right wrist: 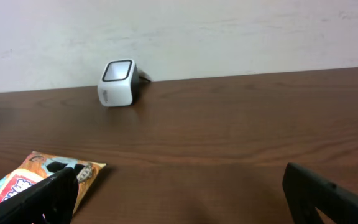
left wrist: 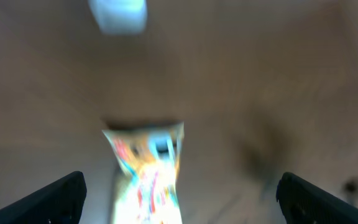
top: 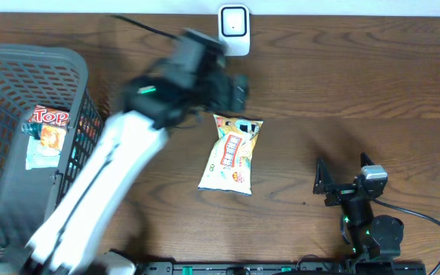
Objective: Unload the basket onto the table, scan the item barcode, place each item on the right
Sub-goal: 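Return the left gripper to the basket and grasp the small orange box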
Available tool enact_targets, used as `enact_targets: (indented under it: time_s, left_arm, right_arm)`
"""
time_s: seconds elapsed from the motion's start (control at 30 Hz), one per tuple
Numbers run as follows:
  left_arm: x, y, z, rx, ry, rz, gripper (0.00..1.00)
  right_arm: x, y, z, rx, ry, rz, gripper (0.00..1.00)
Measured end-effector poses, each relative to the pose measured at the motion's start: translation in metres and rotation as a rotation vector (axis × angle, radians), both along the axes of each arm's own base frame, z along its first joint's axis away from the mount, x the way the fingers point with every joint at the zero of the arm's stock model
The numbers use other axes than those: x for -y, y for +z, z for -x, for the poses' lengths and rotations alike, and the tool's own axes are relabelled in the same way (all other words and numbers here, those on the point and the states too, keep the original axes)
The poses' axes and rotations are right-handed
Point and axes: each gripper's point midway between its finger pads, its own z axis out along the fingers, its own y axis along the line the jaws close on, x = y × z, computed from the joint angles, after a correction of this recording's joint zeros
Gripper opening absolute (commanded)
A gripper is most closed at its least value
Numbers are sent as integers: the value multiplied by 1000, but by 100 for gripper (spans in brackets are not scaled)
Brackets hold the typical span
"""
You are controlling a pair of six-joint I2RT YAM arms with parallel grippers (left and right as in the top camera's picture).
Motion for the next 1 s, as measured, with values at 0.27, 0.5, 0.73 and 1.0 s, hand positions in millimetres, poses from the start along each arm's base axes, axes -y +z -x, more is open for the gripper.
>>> enact_targets:
  time_s: [0.27, 0.5, 0.73, 1.0]
  left_arm:
    - [-178, 76, 26, 187, 490, -39, 98]
    - [-318, 34, 61, -23, 974, -83, 98]
    - [-387, -29, 66, -266, 1169, -74, 86]
    - [-393, -136, 42, -621, 1109, -49, 84]
  right_arm:
    - [0, 0, 0, 0, 0, 0, 99]
    - [0, 0, 0, 0, 0, 0, 99]
    - [0, 0, 0, 0, 0, 0, 99]
    - [0, 0, 0, 0, 0, 0, 99]
